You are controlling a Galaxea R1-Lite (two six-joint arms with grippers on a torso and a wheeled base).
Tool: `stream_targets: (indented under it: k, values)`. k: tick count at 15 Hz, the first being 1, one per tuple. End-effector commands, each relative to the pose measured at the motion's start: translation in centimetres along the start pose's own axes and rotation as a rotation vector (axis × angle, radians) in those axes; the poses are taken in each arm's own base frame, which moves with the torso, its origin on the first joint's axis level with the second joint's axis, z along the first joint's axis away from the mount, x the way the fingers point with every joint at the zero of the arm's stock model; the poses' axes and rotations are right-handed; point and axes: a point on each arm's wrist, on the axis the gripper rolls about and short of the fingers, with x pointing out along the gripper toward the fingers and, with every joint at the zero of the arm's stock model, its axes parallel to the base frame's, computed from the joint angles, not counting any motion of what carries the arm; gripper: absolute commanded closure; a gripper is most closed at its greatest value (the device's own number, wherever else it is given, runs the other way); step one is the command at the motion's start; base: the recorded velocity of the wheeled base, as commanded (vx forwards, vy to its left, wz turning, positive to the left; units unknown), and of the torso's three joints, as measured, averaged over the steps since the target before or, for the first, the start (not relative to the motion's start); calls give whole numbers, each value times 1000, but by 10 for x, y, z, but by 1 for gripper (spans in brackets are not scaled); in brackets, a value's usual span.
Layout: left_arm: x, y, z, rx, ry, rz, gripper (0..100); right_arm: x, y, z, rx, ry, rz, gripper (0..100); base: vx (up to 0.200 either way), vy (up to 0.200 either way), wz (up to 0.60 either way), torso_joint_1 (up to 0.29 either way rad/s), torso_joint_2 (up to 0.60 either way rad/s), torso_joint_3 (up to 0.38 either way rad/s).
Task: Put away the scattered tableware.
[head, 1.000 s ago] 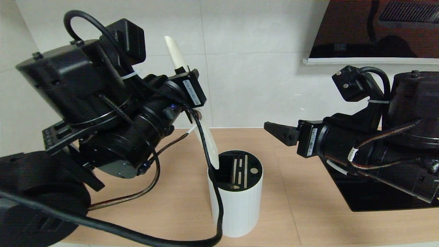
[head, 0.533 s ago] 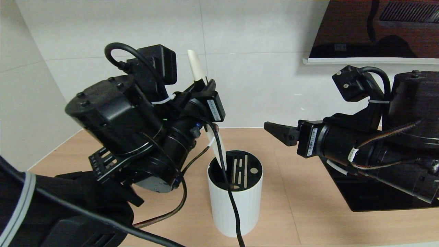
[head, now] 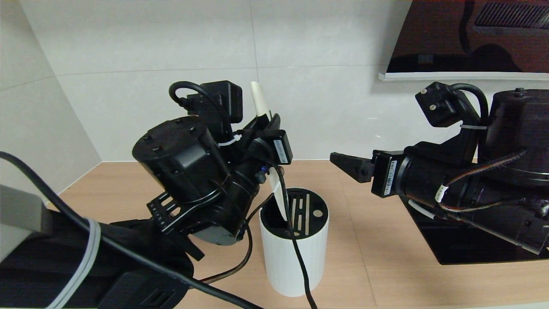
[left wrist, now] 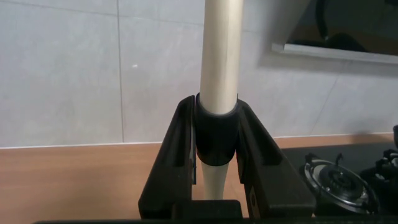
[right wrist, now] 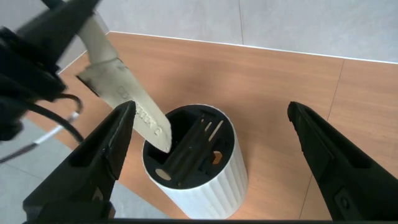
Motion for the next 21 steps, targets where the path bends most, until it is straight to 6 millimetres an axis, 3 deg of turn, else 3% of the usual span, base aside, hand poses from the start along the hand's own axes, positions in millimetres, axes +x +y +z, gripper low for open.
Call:
stream_targets:
  k: [1,7,15,21]
  values:
    - [4,-2,-14,16,21,1,100,0,0,0,0,0,1,0,0,0,0,0,0,0]
    - [4,-1,-30,37,59,0,100,4,-10,2,3,-4,-36,0,0,0,0,0,0,0]
    - [5,0,-63,68,91,-2,100,4,-11,2,2,-5,-42,0,0,0,0,0,0,0]
    - [3,0,-74,90,116,-4,100,5,-11,1,1,-2,-44,0,0,0,0,0,0,0]
